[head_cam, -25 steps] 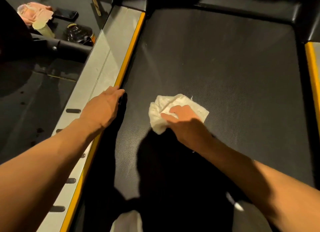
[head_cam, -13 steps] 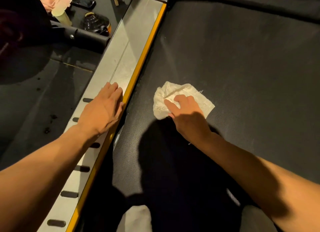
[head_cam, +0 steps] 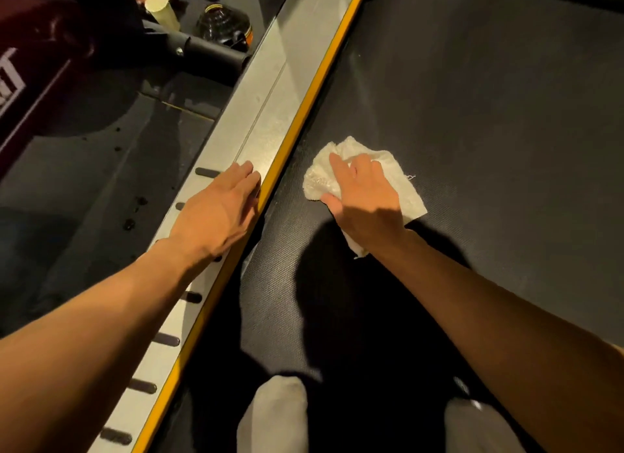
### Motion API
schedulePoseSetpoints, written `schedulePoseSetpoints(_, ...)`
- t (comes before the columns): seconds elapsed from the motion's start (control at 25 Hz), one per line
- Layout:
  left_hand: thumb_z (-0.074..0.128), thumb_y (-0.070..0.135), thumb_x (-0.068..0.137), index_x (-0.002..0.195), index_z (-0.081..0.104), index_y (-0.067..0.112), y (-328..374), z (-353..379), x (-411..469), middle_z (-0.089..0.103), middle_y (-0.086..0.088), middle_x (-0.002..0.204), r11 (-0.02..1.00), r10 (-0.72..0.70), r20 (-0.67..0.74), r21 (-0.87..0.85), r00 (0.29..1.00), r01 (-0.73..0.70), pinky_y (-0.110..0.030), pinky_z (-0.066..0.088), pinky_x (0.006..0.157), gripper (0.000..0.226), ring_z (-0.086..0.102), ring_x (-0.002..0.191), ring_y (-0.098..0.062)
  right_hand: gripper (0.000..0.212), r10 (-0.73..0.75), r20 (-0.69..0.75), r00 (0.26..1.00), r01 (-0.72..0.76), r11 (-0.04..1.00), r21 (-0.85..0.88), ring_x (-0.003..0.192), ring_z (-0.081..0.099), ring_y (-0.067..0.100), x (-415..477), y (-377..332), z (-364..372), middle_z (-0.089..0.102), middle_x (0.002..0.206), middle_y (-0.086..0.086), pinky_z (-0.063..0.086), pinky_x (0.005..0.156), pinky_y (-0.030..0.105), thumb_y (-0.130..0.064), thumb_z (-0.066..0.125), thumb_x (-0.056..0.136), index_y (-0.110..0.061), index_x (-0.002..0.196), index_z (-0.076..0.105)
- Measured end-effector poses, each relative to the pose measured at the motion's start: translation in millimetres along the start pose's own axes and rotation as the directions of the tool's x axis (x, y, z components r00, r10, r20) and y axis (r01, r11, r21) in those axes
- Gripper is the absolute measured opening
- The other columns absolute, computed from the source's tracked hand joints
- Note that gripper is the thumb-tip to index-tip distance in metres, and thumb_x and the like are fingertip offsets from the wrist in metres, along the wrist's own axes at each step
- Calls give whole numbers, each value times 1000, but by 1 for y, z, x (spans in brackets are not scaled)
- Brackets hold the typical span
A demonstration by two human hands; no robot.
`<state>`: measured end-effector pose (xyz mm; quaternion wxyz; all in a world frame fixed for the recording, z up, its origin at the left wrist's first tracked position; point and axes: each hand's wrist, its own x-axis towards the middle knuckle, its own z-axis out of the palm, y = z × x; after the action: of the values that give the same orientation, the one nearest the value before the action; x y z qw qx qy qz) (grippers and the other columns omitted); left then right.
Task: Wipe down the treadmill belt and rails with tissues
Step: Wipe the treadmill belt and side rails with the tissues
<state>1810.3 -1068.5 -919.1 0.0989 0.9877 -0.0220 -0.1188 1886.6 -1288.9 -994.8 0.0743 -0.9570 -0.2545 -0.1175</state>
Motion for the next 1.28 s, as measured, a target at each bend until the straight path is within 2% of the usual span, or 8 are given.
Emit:
schedulePoseSetpoints(0.24, 53, 12, 90, 137, 36, 9, 3, -6, 1, 35, -12, 146, 994, -31, 136, 109, 990, 16, -44, 49, 95, 51, 44, 128, -32, 48, -208, -25, 978, 205, 928, 311, 92, 59, 34, -13, 13, -5, 61, 106, 20, 52, 74, 38, -36, 68, 85, -7, 122, 60)
schedulePoseSetpoints(0.4, 50, 4, 91, 139, 27, 10, 6, -6, 13, 19, -14, 156, 981, -74, 232, 191, 970, 29, -46, 44, 101, 53, 32, 138, -36, 46, 100, 170, 980, -152, 931, 333, 105, 48, 34, 40, 10, -6, 50, 118, 19, 39, 86, 38, -34, 58, 90, -7, 126, 51)
schedulePoseSetpoints(0.52, 49, 4, 90, 146, 17, 10, 7, -5, 18, 7, -11, 160, 969, -108, 262, 242, 959, 43, -45, 42, 102, 65, 20, 143, -34, 44, 13, 174, 985, -61, 959, 277, 105, 50, 36, 35, -18, -3, 51, 120, 23, 38, 87, 40, -33, 52, 91, -8, 127, 46)
schedulePoseSetpoints(0.72, 45, 15, 90, 146, 21, 9, 7, 6, 7, 20, -10, 156, 970, -64, 127, 243, 990, 32, -42, 48, 92, 61, 28, 140, -31, 40, -195, 33, 980, 174, 928, 329, 97, 55, 34, -19, -2, -2, 59, 113, 15, 52, 74, 41, -38, 59, 87, -16, 121, 62)
schedulePoseSetpoints(0.88, 39, 29, 98, 150, 12, 5, 16, 12, 4, 10, -14, 159, 971, -105, 90, 227, 990, 82, -43, 28, 112, 64, 11, 146, -33, 42, -17, 110, 994, -18, 950, 312, 99, 52, 40, 14, -2, -1, 55, 111, 25, 42, 86, 45, -32, 62, 88, -10, 124, 59)
schedulePoseSetpoints(0.96, 41, 30, 97, 147, 22, -1, 20, 14, 6, 22, -23, 153, 952, -61, 40, 304, 997, 46, -42, 23, 114, 62, 23, 141, -39, 46, 6, 107, 994, -36, 961, 273, 93, 52, 41, 17, -21, 0, 55, 108, 26, 41, 84, 45, -33, 61, 88, -6, 125, 57)
schedulePoseSetpoints(1.12, 58, 27, 82, 109, 57, 0, 18, 18, 11, 59, -17, 103, 879, 36, -70, 476, 997, 1, -38, 48, 70, 38, 55, 81, -30, 45, -93, 81, 992, 63, 947, 315, 91, 54, 32, -27, -29, -11, 58, 108, 17, 47, 79, 39, -39, 62, 86, -9, 119, 61)
schedulePoseSetpoints(1.28, 46, 14, 84, 119, 50, -5, 27, 21, 13, 53, -24, 111, 899, -37, -63, 434, 997, 61, -39, 42, 69, 40, 53, 87, -35, 41, 152, 221, 963, -233, 885, 404, 105, 49, 24, -45, -2, -25, 51, 111, 5, 37, 82, 28, -42, 58, 88, -18, 121, 58)
